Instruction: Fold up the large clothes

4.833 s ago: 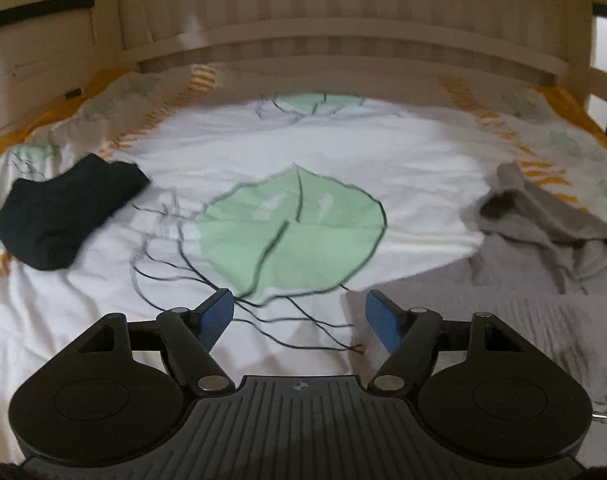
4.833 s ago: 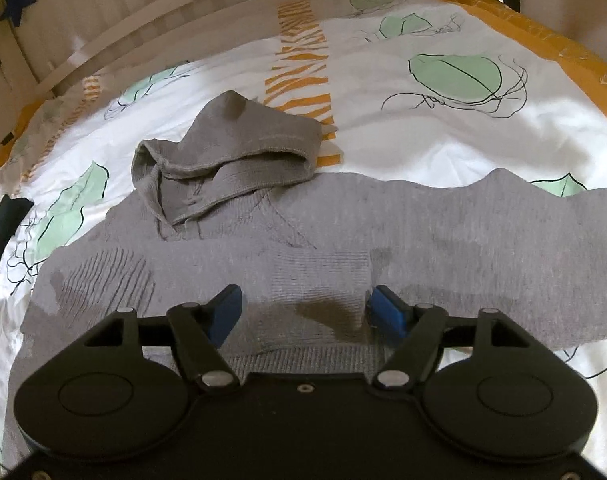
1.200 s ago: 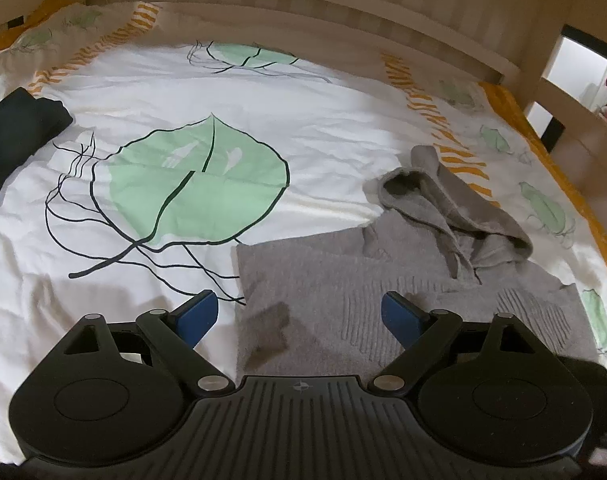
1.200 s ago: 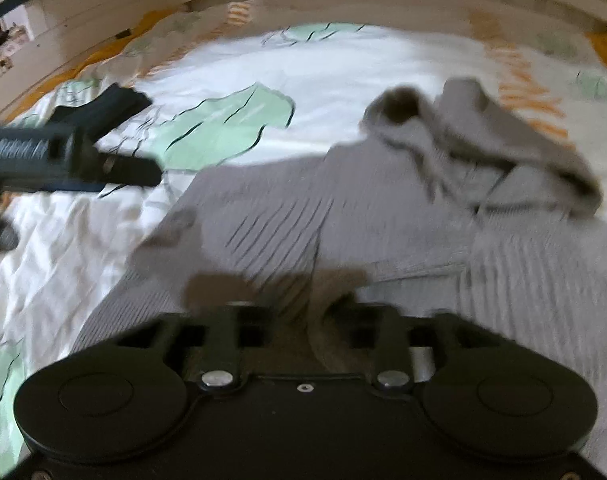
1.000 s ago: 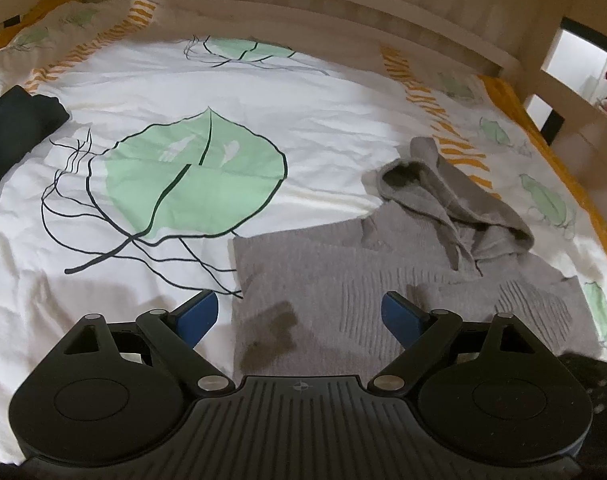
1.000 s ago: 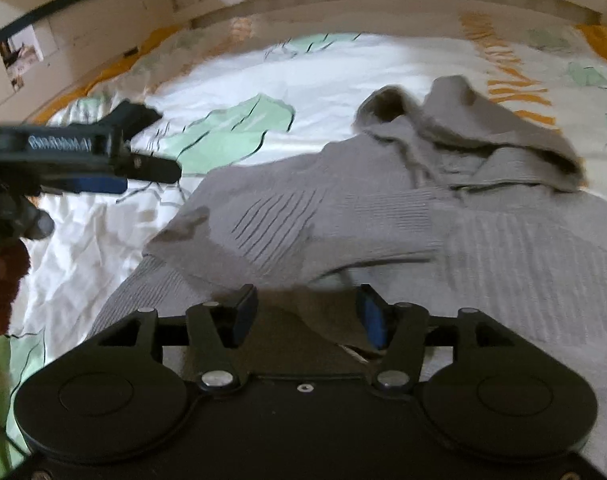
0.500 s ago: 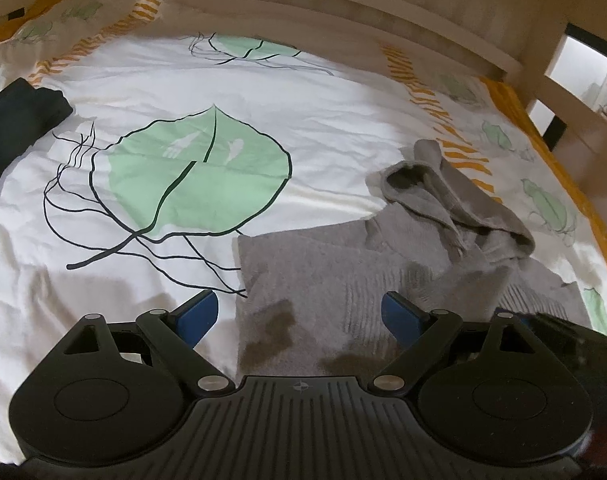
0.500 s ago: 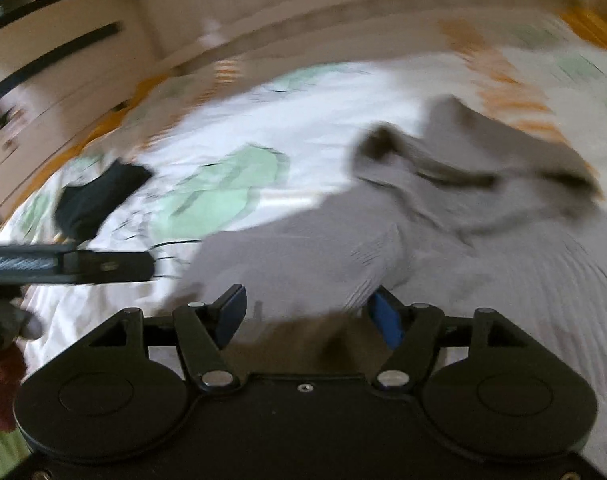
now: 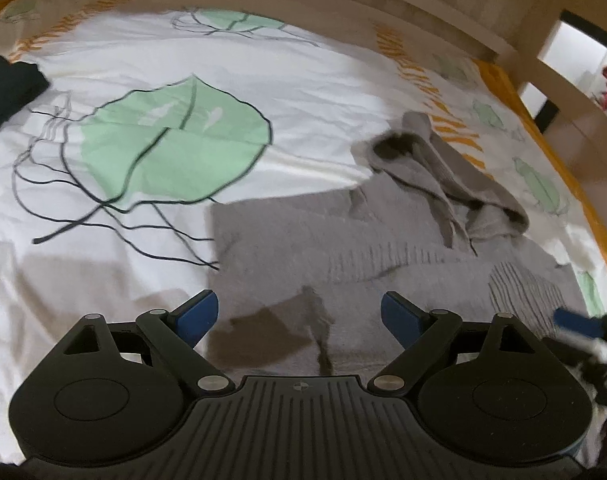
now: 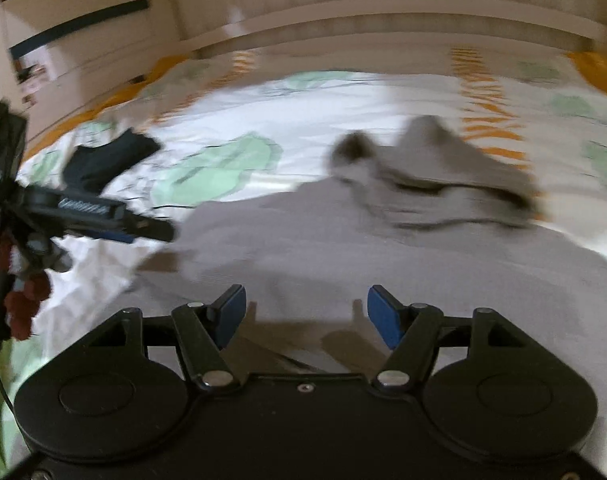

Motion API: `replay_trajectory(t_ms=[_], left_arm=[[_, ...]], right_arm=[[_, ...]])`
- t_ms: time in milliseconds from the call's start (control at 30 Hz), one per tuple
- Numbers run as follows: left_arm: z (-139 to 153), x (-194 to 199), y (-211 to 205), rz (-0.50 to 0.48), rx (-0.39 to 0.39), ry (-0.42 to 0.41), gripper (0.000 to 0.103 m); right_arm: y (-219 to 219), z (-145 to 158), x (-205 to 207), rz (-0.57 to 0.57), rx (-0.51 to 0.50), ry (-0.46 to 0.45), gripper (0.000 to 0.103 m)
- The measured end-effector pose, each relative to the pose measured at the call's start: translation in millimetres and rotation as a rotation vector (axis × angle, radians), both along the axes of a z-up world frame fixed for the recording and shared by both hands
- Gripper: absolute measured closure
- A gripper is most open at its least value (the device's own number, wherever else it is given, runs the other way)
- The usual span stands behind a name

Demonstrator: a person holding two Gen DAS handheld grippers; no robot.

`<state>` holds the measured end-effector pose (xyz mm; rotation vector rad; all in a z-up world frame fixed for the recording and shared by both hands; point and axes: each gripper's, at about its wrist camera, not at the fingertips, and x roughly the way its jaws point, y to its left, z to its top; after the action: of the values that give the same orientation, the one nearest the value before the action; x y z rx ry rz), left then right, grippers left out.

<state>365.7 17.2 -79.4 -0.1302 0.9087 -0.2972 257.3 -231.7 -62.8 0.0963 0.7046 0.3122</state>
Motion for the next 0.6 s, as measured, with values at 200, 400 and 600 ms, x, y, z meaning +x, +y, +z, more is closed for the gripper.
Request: replay_trajectory(t_ms=[200,400,600], left_arm=[[-17,-2,-24,-0.086,0.022,0.015,0.033],[-28,-2,-39,-0.113,0.013,0.003,0.041],[-27,-2,-45,-0.083,-0.016,-0.041,0.095]], right_arm=[[-72,9,-13,-0.150,-0.024,0.000,0.032],[-141,14,-16,-0.365,0.079,-0.032,0.027],[-201,18,-17,-0.601,0.172,-0.010,0.027]])
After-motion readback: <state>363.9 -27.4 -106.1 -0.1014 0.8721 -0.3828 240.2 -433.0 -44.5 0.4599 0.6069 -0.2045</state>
